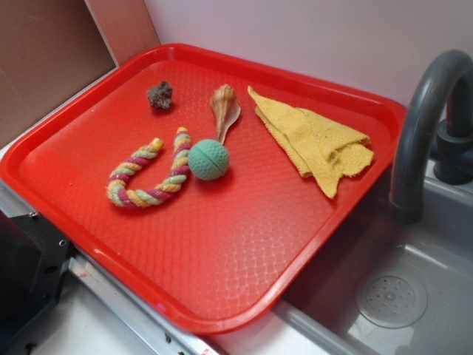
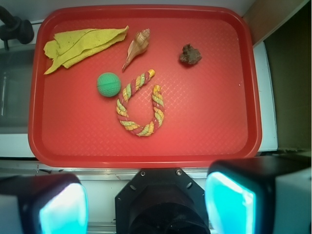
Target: Grab the shell.
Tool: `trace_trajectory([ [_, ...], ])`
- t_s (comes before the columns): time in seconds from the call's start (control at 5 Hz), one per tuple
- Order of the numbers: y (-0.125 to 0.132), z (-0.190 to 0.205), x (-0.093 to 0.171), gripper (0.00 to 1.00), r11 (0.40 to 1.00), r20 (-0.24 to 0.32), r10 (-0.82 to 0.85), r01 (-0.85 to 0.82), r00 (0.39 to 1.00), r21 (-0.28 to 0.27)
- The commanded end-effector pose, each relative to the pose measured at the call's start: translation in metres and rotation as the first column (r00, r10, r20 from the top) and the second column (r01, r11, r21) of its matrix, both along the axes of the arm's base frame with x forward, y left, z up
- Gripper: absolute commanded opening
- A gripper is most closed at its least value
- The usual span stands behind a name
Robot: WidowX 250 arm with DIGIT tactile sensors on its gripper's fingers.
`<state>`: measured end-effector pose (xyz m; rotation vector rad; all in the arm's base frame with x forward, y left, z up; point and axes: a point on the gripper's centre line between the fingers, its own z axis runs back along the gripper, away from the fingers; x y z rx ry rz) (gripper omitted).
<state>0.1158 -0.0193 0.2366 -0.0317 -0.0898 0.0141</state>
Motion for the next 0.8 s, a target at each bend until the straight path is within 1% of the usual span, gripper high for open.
trace_trajectory([
  [0.0,0.000,0.000,0.000,1.00,1.000,0.000,0.000,0.000,1.000,0.000],
  [0.2,0.003,-0.013,0.020,1.00,0.991,0.078,0.129,-0.130,0.988,0.003],
  [0.4,0.014,-0.025,0.038,1.00,0.966,0.091,0.255,-0.257,0.963,0.008],
  [0.6,0.025,-0.041,0.063,1.00,0.945,0.140,0.327,-0.321,0.934,-0.067],
])
